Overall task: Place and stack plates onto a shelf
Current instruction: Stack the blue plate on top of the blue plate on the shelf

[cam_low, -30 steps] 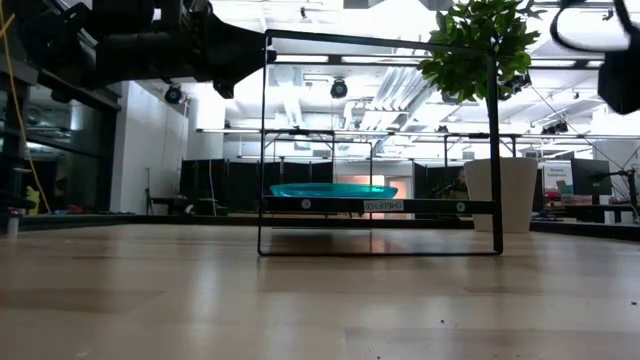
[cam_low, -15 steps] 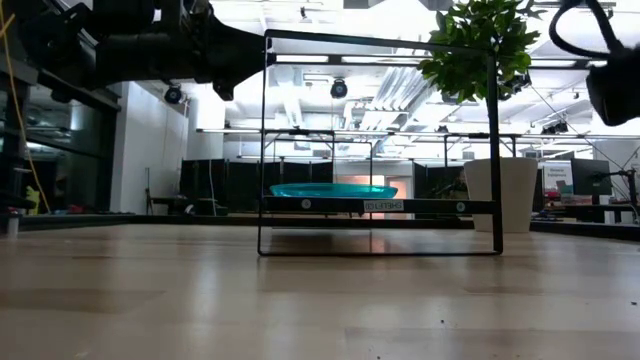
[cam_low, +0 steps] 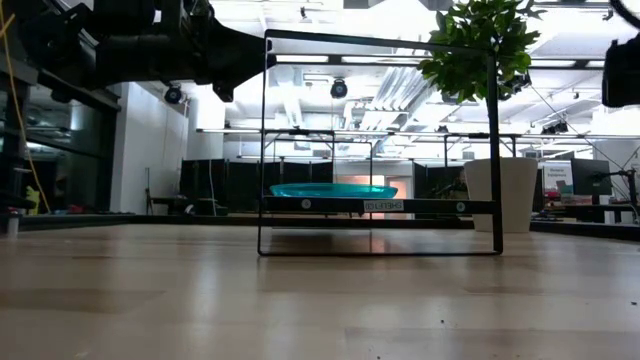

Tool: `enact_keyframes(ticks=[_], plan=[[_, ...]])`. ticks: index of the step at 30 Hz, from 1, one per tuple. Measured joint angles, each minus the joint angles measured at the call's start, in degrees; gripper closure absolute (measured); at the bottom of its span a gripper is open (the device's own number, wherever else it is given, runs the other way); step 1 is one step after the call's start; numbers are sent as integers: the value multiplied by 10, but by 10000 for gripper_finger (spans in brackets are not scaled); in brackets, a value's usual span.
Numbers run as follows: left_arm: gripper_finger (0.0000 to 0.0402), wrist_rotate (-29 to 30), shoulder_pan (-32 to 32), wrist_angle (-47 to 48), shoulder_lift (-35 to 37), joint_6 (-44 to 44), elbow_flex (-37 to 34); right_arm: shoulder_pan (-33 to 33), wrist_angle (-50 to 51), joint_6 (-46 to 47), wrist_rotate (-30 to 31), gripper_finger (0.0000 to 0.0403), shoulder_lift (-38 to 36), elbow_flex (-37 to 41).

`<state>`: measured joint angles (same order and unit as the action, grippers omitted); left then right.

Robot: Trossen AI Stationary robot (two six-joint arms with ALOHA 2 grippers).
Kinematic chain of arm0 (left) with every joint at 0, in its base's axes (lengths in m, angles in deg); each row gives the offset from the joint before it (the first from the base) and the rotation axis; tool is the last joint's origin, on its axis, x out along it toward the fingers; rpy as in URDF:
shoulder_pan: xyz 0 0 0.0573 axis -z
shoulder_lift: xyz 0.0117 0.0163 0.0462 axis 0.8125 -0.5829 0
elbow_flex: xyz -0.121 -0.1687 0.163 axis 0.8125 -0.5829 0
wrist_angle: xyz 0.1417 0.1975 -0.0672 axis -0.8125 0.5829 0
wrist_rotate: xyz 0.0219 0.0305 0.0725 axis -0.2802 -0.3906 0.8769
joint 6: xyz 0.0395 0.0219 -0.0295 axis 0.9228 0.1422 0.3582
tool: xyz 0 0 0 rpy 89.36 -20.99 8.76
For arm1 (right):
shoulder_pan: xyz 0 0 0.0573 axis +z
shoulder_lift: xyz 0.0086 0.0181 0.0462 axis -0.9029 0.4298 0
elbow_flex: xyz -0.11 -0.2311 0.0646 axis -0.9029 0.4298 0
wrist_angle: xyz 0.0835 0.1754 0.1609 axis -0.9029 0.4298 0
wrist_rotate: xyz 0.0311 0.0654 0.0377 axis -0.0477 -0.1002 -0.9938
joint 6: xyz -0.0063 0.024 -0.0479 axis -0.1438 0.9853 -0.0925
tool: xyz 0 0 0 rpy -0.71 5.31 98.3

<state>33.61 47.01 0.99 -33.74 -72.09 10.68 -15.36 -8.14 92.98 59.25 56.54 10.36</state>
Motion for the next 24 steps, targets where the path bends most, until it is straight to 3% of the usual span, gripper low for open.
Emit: enact_keyframes(ticks=[4,13,24], plan=[[247,0,0,1,0,0,0,12,-12,2,28,241,29,0],[247,0,0,1,0,0,0,16,-123,-70,-4,246,106,0],[247,0,0,2,0,2,7,16,-154,-119,-9,254,140,-1]])
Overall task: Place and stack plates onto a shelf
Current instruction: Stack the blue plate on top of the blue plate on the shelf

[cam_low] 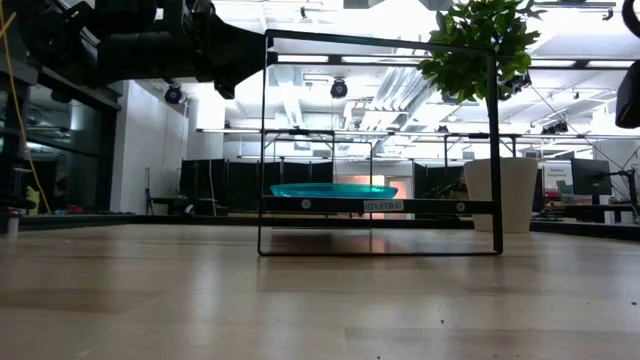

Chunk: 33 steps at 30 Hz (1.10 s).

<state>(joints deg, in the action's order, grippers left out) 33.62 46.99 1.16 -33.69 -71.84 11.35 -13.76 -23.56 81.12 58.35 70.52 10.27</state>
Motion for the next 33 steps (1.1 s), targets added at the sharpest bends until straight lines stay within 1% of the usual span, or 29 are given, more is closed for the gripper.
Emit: enact_keyframes(ticks=[3,7,8,11,13,16,18,24,29,33], plan=[[247,0,0,0,0,7,0,0,0,-21,-4,288,0,0],[247,0,0,0,0,8,0,0,16,-23,-5,380,0,0],[247,0,0,0,0,8,0,0,18,-23,-6,390,0,0],[247,0,0,0,0,9,0,0,22,-23,-8,389,-1,0],[247,0,0,0,0,9,0,-1,26,-24,-12,398,-4,0],[247,0,0,0,0,18,0,0,42,-24,-42,400,-25,0],[247,0,-1,0,0,22,0,1,62,-24,-56,402,-49,1],[247,0,-6,0,0,22,0,0,82,-26,-57,403,-150,2],[247,0,-9,0,0,22,0,-5,60,-30,-52,403,-227,2],[247,0,-9,-1,0,22,0,-23,12,-65,-41,403,-263,1]])
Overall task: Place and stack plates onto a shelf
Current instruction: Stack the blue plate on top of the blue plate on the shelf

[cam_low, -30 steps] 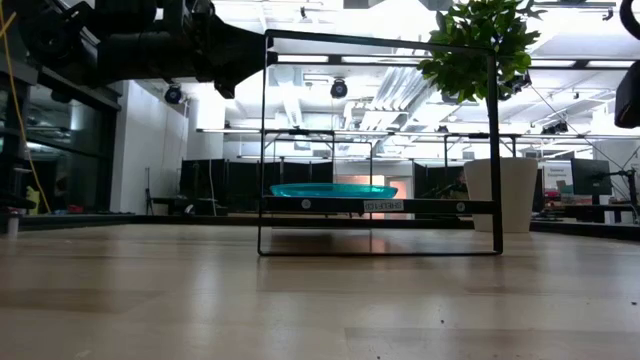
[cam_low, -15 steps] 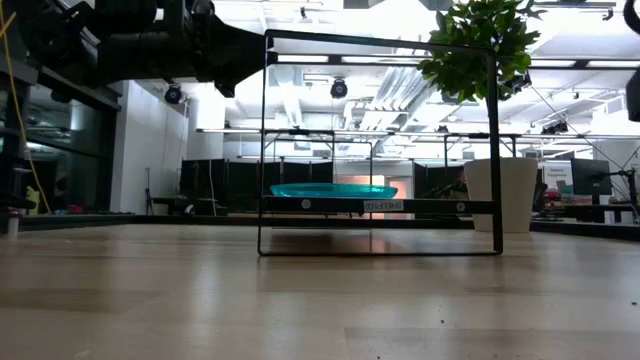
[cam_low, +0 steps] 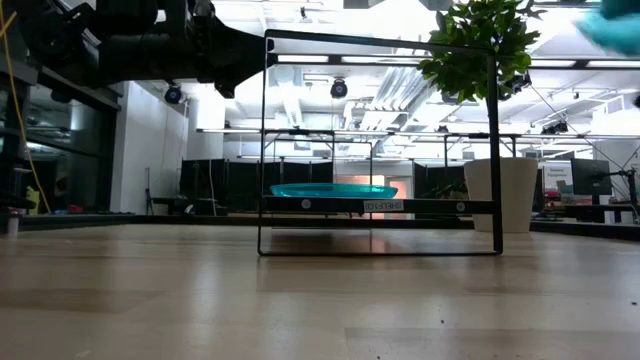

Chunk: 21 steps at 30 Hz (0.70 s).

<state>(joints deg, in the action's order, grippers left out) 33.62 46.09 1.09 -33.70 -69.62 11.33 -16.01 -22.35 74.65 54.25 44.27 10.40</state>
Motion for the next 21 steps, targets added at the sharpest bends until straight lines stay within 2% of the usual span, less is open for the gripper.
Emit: enact_keyframes(ticks=[8,13,17,21], plan=[[247,3,0,-1,8,2,0,-77,-166,-160,-8,403,-19,-7],[247,3,0,-1,23,0,0,-136,-178,-300,-25,403,-19,-72],[247,3,0,0,33,4,0,-187,-177,-451,37,403,-19,-136],[247,3,0,1,45,18,0,-245,-177,-545,100,403,-19,-185]])
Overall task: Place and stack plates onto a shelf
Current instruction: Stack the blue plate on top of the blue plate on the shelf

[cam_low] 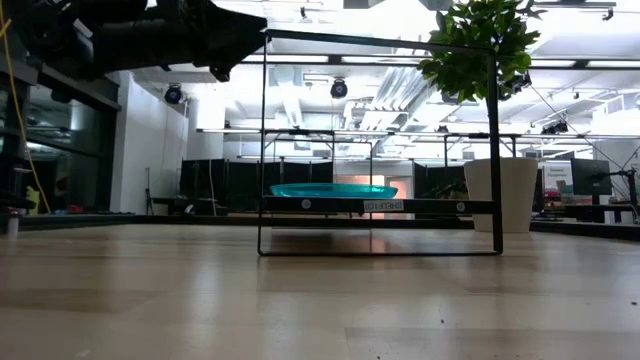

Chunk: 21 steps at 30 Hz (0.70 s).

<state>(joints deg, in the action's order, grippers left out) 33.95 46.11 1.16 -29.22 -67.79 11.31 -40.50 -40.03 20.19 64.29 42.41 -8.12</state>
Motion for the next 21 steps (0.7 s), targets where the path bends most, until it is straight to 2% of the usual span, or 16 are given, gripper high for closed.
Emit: enact_keyframes(ticks=[5,9,15,21], plan=[[247,0,0,0,24,7,0,-86,8,-28,55,403,0,-5],[247,0,0,13,52,8,0,-162,28,24,56,403,5,33],[247,0,0,71,100,44,0,-245,-11,128,21,403,38,112],[247,1,0,76,115,54,0,-289,-105,180,-47,403,120,156]])
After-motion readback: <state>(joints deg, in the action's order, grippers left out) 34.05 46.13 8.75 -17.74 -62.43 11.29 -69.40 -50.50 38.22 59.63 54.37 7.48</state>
